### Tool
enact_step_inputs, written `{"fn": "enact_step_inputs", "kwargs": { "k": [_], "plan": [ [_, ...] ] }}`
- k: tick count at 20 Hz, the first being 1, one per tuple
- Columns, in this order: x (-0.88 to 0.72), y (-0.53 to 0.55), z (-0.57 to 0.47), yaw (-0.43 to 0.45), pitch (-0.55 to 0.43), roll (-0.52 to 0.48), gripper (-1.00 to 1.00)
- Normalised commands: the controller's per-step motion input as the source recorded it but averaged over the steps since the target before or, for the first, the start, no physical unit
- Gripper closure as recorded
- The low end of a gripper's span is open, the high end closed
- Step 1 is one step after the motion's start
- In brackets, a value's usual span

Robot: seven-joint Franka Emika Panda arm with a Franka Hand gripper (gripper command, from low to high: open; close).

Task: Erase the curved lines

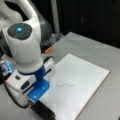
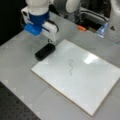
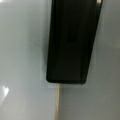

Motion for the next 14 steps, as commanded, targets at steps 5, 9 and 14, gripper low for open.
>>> {"fn": "enact_step_inputs", "kwargs": {
  "k": [5,9,14],
  "plan": [
    [0.08,-0.21,-0.07,0.108,0.044,0.075,-1.0],
    [0.12,-0.19,-0.09,0.069,0.015,0.119,-1.0],
    [0.14,-0.17,-0.09,0.017,-0.004,0.102,-1.0]
  ]
}}
